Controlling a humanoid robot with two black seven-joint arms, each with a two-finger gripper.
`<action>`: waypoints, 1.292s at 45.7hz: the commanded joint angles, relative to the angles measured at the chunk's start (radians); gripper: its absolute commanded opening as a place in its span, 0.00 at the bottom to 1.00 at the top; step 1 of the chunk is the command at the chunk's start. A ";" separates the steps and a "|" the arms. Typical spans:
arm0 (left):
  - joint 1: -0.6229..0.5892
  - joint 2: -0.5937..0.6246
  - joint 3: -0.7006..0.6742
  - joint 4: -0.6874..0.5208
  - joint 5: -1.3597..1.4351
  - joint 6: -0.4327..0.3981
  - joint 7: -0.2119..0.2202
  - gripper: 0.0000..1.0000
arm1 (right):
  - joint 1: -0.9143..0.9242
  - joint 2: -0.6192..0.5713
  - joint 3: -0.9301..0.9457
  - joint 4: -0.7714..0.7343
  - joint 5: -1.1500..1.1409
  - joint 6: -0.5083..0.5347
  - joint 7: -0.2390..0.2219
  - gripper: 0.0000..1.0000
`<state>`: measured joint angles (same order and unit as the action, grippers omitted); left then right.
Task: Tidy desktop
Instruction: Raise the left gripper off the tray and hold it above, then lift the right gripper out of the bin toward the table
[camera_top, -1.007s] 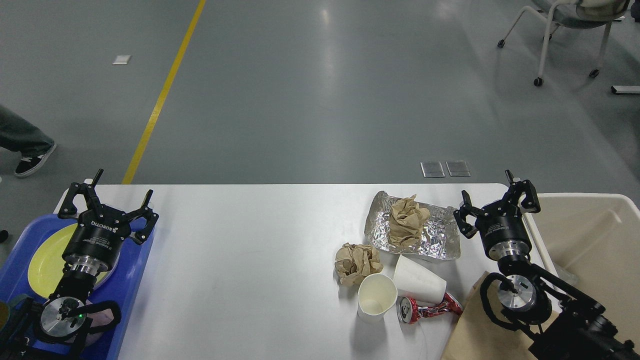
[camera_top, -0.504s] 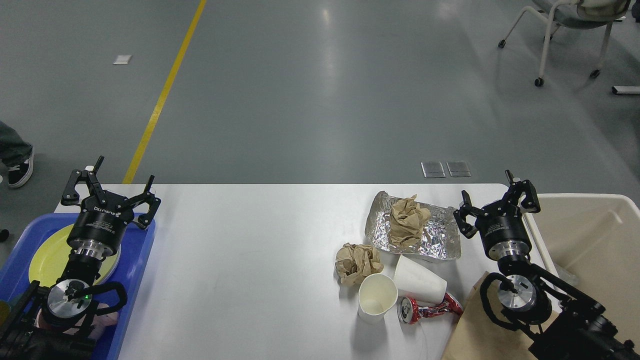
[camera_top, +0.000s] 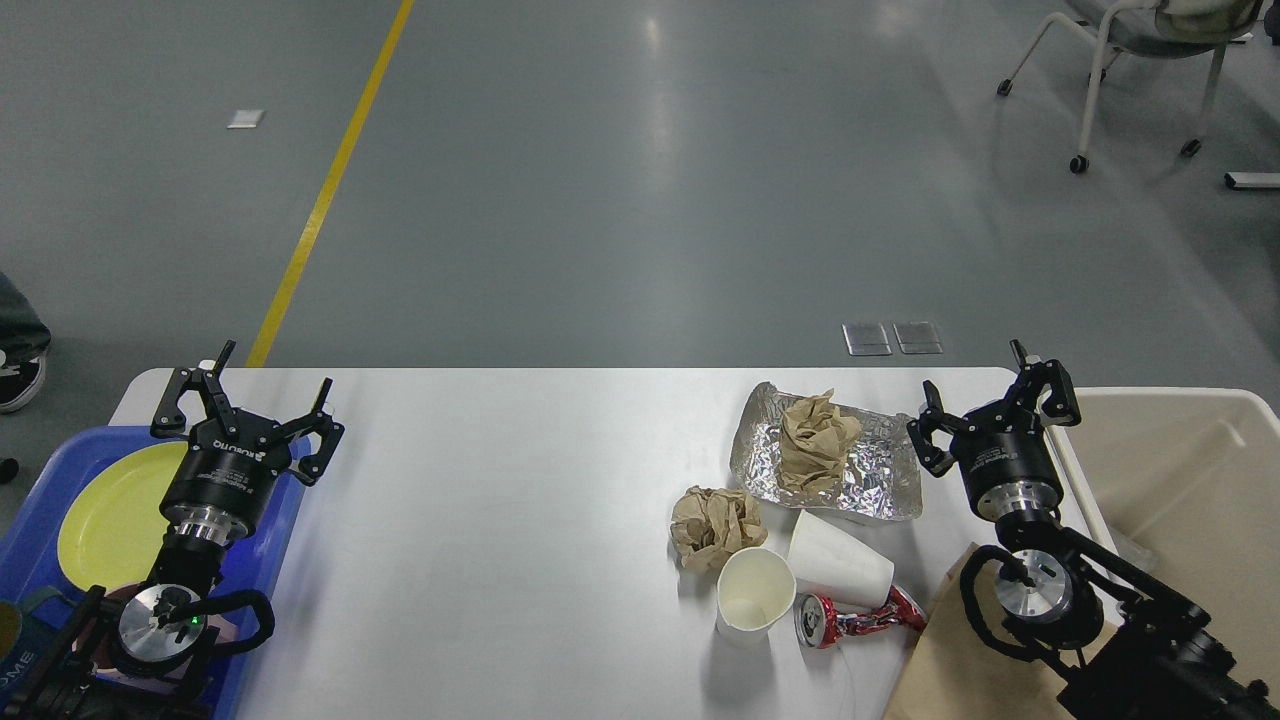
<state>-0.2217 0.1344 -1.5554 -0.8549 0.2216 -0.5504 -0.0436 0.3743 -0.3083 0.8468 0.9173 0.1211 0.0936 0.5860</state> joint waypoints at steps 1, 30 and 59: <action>0.019 -0.002 0.000 0.007 0.004 -0.051 -0.005 0.96 | 0.000 0.000 0.000 0.000 0.000 0.000 0.000 1.00; 0.021 -0.029 -0.006 0.016 -0.033 -0.071 -0.099 0.96 | 0.000 0.000 0.000 0.000 0.000 0.000 0.000 1.00; 0.021 -0.027 0.000 0.016 -0.045 -0.072 -0.094 0.96 | 0.000 0.000 0.000 0.000 0.000 0.000 0.000 1.00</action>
<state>-0.2007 0.1078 -1.5554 -0.8390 0.1764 -0.6228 -0.1386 0.3743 -0.3083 0.8467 0.9173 0.1212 0.0936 0.5860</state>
